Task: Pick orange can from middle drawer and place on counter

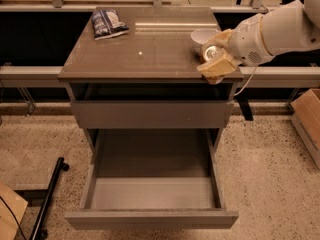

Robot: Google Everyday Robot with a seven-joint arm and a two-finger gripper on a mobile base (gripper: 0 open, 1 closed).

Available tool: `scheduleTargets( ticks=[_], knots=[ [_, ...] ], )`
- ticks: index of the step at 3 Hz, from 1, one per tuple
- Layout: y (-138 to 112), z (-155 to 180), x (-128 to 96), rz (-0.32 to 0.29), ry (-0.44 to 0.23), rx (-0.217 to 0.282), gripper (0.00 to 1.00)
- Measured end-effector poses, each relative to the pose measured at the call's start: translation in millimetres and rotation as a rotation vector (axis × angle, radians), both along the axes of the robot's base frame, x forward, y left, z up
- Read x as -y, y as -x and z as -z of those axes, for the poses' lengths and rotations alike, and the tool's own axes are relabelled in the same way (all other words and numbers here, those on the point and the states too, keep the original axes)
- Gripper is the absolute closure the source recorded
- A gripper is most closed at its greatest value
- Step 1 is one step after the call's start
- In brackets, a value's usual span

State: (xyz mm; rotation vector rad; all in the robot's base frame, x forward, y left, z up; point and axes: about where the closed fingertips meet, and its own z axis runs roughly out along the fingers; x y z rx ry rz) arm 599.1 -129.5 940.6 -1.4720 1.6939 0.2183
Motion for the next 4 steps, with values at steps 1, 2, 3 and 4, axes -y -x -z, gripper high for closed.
scheduleTargets(
  ticks=[1,2,3,4],
  knots=[
    [-18.7,-9.6,-1.6,0.041,-0.026,0.045,1.0],
    [-52.5,-19.1,-6.6,0.046,-0.065,0.077,1.0],
    [-82.4,-24.7,-20.6,0.017,-0.131,0.08,1.0],
    [-106.4,-20.7,-40.6,-0.032,-0.199,0.049,1.0]
  ],
)
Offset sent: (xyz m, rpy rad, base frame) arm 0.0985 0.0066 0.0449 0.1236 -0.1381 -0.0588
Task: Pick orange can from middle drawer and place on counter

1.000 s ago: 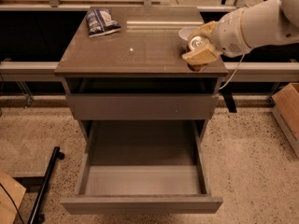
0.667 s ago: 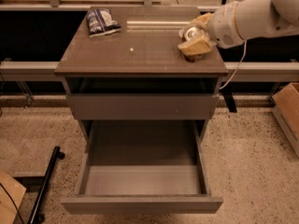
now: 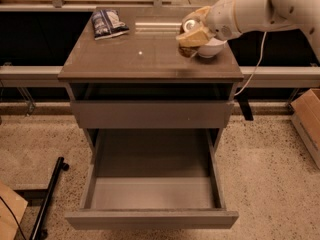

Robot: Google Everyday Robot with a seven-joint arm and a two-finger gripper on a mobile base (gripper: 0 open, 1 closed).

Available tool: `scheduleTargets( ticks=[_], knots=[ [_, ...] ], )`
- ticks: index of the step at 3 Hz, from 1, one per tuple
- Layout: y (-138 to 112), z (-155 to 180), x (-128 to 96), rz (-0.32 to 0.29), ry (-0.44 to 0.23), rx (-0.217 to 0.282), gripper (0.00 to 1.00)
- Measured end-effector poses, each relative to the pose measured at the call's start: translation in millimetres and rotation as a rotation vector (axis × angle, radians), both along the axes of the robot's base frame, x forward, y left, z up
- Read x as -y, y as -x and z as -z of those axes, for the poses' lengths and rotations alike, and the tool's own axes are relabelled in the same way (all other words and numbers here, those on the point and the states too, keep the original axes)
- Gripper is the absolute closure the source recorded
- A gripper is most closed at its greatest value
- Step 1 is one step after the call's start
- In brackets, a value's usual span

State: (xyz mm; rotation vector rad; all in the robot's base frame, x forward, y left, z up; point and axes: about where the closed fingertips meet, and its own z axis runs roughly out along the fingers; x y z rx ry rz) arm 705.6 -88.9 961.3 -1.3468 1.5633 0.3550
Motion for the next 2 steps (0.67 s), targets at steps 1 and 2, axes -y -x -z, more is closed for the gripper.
scheduleTargets(
  ticks=[1,2],
  knots=[
    [-13.0,11.9,-20.8,-0.06,-0.022,-0.048,1.0],
    [-24.4,25.7,-38.1,-0.088,-0.012,-0.084,1.0]
  ],
)
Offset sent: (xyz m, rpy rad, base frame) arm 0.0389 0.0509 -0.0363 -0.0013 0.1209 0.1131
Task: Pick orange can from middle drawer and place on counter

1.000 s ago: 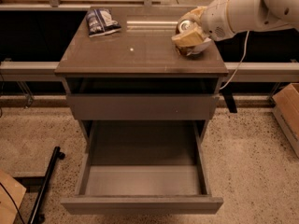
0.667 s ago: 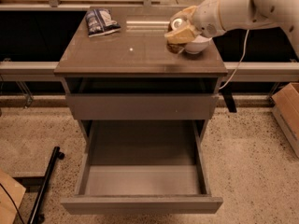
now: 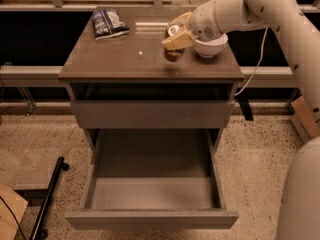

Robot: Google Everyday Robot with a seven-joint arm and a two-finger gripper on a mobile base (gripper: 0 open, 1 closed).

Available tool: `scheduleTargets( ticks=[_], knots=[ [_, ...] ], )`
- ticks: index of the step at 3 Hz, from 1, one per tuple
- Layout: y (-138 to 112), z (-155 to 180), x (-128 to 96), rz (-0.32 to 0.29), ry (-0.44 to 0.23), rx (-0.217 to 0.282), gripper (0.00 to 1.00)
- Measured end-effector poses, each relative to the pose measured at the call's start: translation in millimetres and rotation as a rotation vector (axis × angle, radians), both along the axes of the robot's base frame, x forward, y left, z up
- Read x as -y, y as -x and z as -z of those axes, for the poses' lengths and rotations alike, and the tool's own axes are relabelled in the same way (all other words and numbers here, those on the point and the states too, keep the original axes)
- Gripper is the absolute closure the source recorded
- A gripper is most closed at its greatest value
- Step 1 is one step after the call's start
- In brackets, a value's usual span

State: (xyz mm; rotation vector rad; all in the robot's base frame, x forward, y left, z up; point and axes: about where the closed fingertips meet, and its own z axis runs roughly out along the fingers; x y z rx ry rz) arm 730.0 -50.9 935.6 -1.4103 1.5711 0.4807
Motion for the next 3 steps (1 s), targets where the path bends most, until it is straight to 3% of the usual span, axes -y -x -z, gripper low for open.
scheduleTargets(
  ticks=[1,3],
  knots=[
    [-17.4,14.1,-15.1,-0.016,0.007,-0.023,0.73],
    [-35.1,24.9,-25.0,-0.031,0.009,-0.035,0.26]
  ],
)
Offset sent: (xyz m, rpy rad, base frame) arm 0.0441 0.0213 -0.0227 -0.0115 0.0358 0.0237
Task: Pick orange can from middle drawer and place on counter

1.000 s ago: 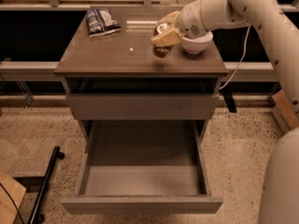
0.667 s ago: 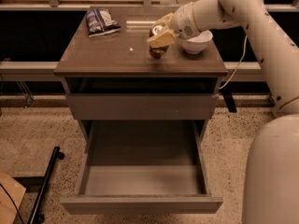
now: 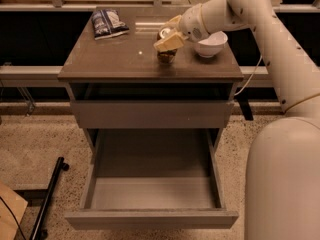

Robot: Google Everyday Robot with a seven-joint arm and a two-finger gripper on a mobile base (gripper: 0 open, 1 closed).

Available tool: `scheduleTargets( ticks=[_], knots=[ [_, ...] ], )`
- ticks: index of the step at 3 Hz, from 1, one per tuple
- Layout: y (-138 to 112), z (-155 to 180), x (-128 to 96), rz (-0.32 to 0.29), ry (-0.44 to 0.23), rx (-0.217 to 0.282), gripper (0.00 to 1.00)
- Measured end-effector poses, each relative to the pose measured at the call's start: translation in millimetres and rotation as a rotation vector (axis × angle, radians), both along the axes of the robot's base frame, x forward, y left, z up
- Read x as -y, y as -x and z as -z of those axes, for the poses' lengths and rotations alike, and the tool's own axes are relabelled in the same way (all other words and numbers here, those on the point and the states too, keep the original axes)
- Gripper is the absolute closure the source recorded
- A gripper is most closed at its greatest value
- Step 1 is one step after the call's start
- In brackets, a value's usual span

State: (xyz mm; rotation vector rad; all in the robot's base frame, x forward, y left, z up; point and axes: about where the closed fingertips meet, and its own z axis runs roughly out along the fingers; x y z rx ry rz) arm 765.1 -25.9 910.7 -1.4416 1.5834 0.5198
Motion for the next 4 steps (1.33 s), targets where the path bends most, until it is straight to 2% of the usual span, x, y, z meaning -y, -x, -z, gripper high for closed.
scheduleTargets(
  ticks=[1,2,4],
  knots=[
    [-3.3,1.8,-1.2,-0.006,-0.001,0.0,0.03],
    [-5.2,3.2,-2.5,-0.01,-0.004,0.002,0.0],
    [-6.3,8.6,-3.9,-0.006,-0.019,0.0,0.0]
  ],
)
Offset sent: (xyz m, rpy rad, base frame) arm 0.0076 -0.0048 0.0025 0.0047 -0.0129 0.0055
